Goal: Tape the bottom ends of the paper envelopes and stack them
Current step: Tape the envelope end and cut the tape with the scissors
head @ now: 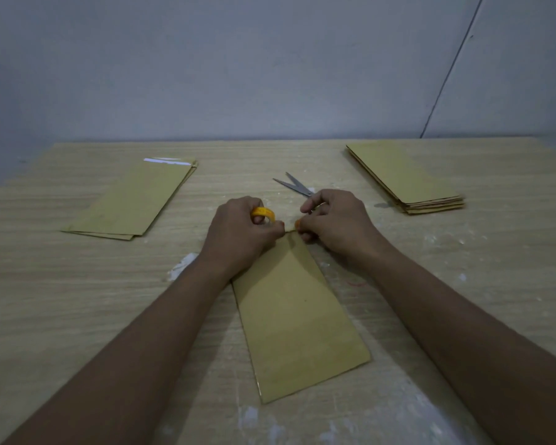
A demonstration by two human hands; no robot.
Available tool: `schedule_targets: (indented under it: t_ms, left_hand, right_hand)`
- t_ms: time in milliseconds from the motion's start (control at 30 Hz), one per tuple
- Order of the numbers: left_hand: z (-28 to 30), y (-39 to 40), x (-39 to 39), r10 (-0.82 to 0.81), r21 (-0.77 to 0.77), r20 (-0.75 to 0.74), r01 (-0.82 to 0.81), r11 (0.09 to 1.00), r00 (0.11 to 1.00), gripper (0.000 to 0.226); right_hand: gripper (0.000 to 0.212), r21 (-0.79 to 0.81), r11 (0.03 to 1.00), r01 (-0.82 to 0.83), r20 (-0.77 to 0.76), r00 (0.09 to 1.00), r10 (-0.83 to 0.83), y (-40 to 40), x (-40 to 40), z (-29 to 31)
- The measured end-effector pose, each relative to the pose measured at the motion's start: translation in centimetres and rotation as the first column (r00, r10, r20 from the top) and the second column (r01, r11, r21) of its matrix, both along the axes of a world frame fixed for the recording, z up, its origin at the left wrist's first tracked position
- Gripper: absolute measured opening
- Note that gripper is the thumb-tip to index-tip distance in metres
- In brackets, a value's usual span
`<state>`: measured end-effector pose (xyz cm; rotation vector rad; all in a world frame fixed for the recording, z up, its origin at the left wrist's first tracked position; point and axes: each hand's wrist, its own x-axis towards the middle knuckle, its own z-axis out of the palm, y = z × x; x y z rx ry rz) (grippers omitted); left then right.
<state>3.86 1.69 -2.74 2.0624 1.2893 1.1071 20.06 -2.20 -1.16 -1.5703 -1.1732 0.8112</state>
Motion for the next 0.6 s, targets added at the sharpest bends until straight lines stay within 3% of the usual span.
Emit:
schedule_targets:
  t_ms: [433,600]
  left_hand:
    - [-0.20,0.26,0.28,-0.022,0.020,-0.118,0.024,1.000,0.993,0.043]
    - [-0.05,0.16,0.34,-0.038,0.008,-0.128,0.039,0.999,0.991,0.030]
  right_hand:
    - [0.021,0.091,0.996,-0.019,0.330,0.944,-0.013,-0.34,-0.75,0.05]
    - [0.023,0.092,0.994,-0.060,0.490,0.872,0.007,-0.26,-0.97,0.29]
